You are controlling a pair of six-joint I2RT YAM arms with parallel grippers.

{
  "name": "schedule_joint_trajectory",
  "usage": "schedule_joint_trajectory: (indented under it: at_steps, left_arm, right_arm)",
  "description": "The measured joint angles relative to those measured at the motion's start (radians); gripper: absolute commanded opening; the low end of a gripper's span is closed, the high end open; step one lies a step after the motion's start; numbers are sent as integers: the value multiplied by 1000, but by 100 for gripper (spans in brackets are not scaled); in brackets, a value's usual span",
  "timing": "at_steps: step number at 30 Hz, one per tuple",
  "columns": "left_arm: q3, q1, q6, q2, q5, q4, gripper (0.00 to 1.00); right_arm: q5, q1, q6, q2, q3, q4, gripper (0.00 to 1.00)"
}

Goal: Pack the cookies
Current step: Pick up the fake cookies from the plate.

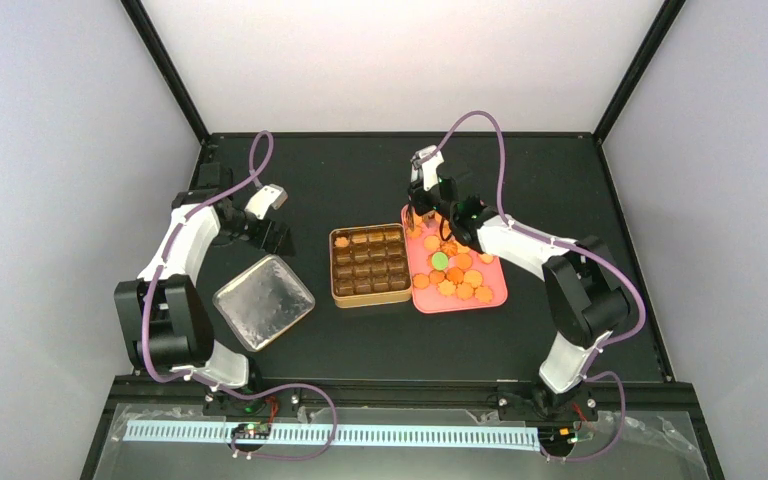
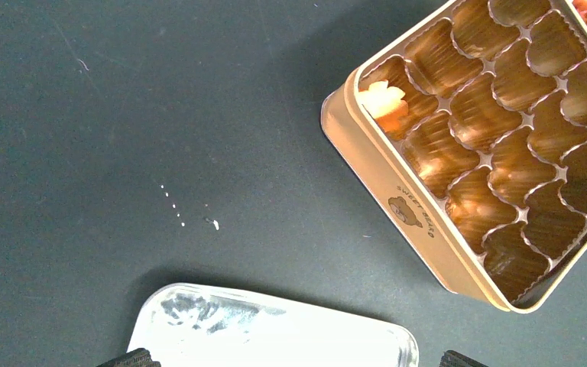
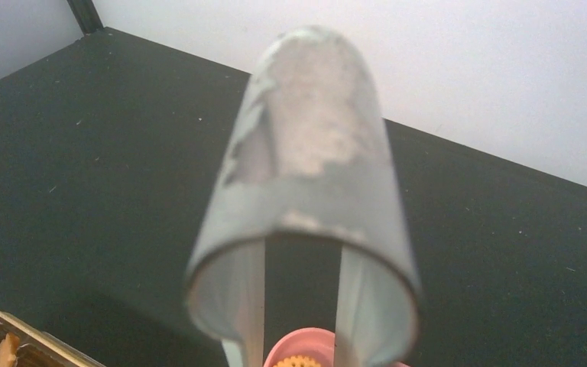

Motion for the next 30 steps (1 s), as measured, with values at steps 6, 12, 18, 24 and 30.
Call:
schedule_joint_trajectory:
  at_steps: [6, 12, 18, 24, 30]
  left_arm:
    - [0, 0, 0, 0, 0, 0, 99]
    - [0, 0, 0, 0, 10, 0, 99]
    - [0, 0, 0, 0, 18, 0, 99]
    - [0, 0, 0, 0, 23, -1, 99]
    - [0, 0, 0, 0, 31, -1, 99]
  right_arm:
    - [-21, 0, 35, -12, -45, 60, 32]
    - [-33, -7, 77, -64, -117, 92, 31]
    - [-35, -10, 105, -97, -161, 108, 31]
    - [-50, -10, 127, -116, -185, 110, 31]
    - [-50, -11, 139, -134, -208, 115, 30]
